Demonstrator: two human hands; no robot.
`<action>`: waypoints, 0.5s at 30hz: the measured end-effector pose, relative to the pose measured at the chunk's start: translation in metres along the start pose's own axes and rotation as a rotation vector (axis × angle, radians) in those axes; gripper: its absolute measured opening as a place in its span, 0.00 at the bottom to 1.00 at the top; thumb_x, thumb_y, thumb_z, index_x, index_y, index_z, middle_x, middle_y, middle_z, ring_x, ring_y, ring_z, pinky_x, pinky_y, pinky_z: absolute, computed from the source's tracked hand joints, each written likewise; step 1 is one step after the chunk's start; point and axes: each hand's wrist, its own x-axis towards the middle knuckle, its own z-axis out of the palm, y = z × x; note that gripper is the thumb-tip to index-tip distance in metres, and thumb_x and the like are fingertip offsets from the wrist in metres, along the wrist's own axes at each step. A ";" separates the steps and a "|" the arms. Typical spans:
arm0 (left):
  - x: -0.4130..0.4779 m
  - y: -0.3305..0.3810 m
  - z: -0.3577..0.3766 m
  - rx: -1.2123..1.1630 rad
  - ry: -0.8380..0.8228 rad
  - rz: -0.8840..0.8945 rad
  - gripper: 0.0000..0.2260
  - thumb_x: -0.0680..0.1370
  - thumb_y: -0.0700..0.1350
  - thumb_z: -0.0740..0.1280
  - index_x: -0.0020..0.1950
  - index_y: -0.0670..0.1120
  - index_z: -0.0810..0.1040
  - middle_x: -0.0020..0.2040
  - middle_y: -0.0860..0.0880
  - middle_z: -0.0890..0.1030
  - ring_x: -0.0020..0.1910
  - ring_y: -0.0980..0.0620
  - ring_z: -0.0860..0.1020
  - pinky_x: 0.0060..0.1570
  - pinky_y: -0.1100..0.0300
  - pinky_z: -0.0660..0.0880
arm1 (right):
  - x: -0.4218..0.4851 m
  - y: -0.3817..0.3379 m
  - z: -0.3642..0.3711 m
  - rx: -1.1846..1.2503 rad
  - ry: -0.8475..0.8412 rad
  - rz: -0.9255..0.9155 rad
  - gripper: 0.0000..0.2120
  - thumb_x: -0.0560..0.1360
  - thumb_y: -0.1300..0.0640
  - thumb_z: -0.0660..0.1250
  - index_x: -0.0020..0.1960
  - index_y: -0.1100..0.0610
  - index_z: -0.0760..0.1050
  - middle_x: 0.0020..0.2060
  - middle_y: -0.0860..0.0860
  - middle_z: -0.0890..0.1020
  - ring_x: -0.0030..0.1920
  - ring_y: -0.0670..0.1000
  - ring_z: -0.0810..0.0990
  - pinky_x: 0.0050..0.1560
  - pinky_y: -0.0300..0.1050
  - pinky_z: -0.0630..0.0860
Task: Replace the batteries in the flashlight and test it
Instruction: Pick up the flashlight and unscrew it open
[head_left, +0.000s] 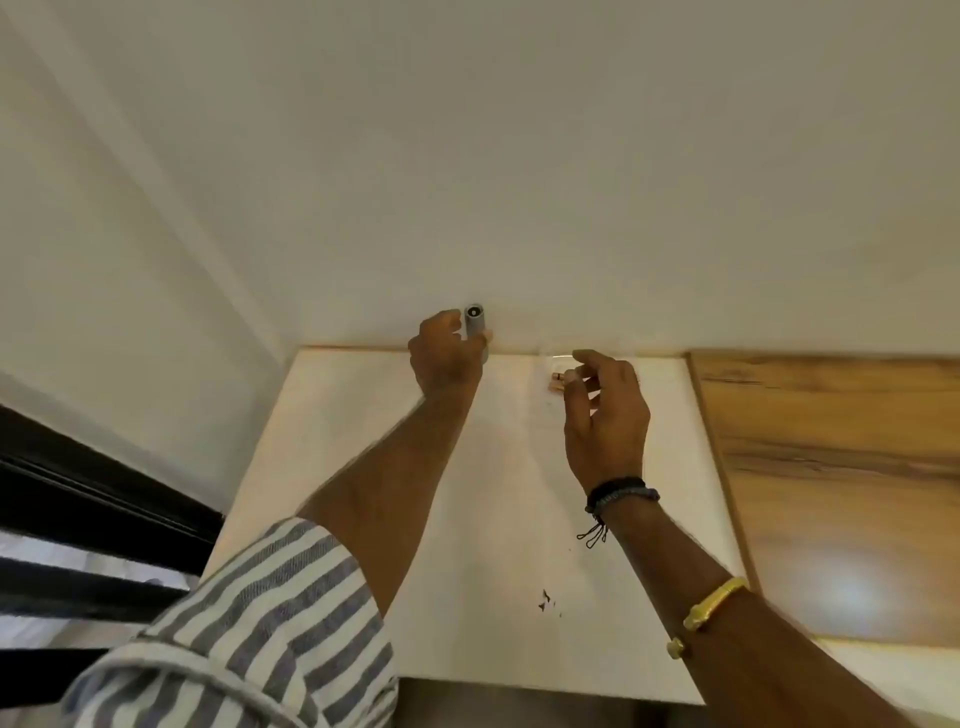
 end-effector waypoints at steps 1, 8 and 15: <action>0.003 0.001 0.003 0.013 -0.002 0.008 0.19 0.71 0.50 0.77 0.58 0.43 0.82 0.57 0.45 0.85 0.56 0.45 0.82 0.58 0.52 0.77 | 0.001 0.002 0.002 0.026 0.012 0.015 0.11 0.81 0.58 0.64 0.62 0.55 0.78 0.49 0.47 0.77 0.46 0.46 0.78 0.46 0.39 0.76; 0.015 -0.002 0.020 0.115 0.032 0.070 0.11 0.75 0.49 0.72 0.51 0.43 0.83 0.49 0.47 0.86 0.50 0.45 0.81 0.43 0.59 0.72 | -0.001 0.012 0.014 0.079 0.026 0.055 0.12 0.81 0.55 0.63 0.61 0.55 0.78 0.50 0.49 0.79 0.46 0.46 0.80 0.44 0.39 0.77; -0.005 -0.002 0.009 0.056 0.031 0.150 0.11 0.76 0.49 0.72 0.53 0.43 0.84 0.48 0.48 0.87 0.48 0.49 0.83 0.46 0.61 0.74 | -0.011 0.006 0.002 0.071 0.029 0.064 0.10 0.82 0.57 0.65 0.61 0.55 0.79 0.50 0.48 0.80 0.46 0.41 0.78 0.43 0.32 0.74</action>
